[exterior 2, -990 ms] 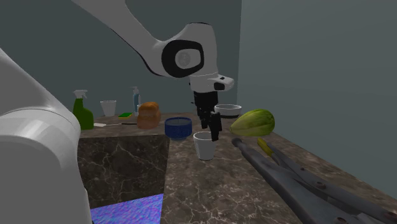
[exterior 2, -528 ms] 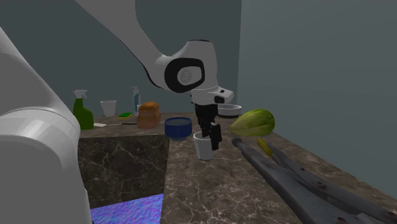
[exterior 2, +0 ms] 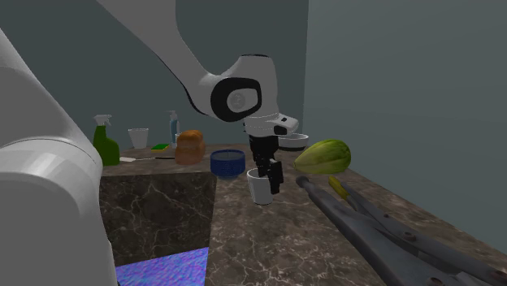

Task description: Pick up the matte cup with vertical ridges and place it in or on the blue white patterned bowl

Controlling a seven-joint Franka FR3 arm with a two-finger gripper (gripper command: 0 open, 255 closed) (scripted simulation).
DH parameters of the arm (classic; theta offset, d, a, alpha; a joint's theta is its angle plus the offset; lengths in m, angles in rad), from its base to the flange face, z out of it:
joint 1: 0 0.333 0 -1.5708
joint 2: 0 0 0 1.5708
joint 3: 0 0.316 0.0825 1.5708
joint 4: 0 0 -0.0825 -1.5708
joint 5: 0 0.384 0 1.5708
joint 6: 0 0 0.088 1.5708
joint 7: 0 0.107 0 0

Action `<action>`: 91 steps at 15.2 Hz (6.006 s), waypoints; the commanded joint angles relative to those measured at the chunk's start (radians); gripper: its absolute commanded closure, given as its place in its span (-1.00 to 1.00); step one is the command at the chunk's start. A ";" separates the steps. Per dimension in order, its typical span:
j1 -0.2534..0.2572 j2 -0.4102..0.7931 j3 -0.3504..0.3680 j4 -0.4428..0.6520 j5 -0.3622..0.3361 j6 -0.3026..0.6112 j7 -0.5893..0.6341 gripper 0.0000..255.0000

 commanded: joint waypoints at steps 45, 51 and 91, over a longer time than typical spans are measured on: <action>-0.012 -0.198 -0.001 0.319 -0.057 -0.507 0.105 1.00; 0.019 -0.130 0.127 0.413 -0.047 -0.510 0.263 1.00; 0.026 0.164 0.418 0.481 -0.170 -0.267 0.611 -1.00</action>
